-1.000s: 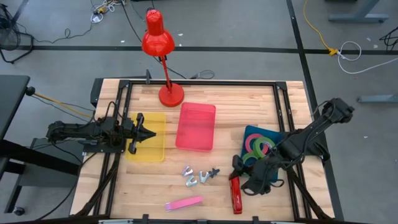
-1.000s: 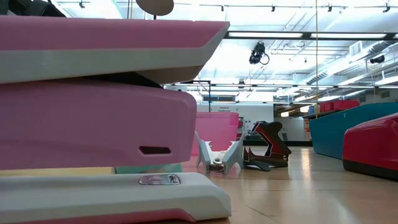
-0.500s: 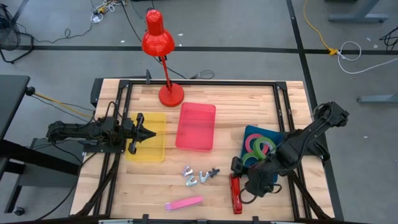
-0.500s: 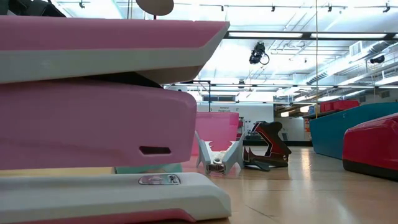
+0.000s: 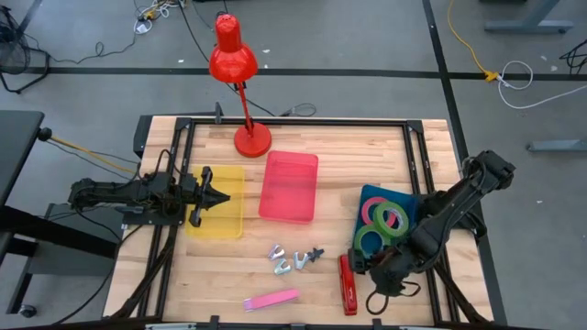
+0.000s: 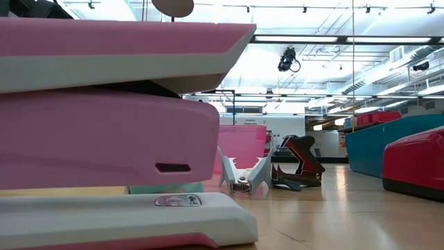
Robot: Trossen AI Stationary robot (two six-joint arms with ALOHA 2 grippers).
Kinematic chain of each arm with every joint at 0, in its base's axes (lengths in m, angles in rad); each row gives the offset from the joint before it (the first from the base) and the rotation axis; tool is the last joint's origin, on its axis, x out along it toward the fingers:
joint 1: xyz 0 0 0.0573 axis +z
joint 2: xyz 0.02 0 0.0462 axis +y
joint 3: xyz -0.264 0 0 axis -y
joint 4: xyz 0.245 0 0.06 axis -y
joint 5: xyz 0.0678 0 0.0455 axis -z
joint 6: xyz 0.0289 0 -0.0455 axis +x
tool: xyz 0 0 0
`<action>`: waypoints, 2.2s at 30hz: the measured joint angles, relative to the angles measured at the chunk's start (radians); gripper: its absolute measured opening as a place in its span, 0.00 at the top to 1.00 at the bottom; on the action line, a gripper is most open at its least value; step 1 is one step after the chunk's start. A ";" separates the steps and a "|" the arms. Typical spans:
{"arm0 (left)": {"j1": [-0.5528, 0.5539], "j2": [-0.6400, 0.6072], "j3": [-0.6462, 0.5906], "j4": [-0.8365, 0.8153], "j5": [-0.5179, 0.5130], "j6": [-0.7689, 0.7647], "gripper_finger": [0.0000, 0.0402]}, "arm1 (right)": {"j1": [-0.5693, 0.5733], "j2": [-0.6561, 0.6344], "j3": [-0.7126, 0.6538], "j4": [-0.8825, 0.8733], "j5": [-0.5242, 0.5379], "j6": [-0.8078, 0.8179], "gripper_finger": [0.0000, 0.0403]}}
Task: Pick and place Stapler, Stapler remover, tape
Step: Put the red stapler into the red bin
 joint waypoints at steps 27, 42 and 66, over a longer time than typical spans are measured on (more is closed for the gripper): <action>0.000 0.000 0.000 0.000 0.000 0.000 0.95 | 0.001 0.152 -0.054 0.206 0.026 -0.051 0.26; 0.000 0.000 0.000 0.000 0.000 0.000 0.95 | -0.003 0.232 -0.053 0.173 0.026 -0.092 0.26; 0.000 0.000 0.000 0.000 0.000 0.000 0.95 | 0.004 0.303 -0.053 0.194 -0.001 -0.157 0.45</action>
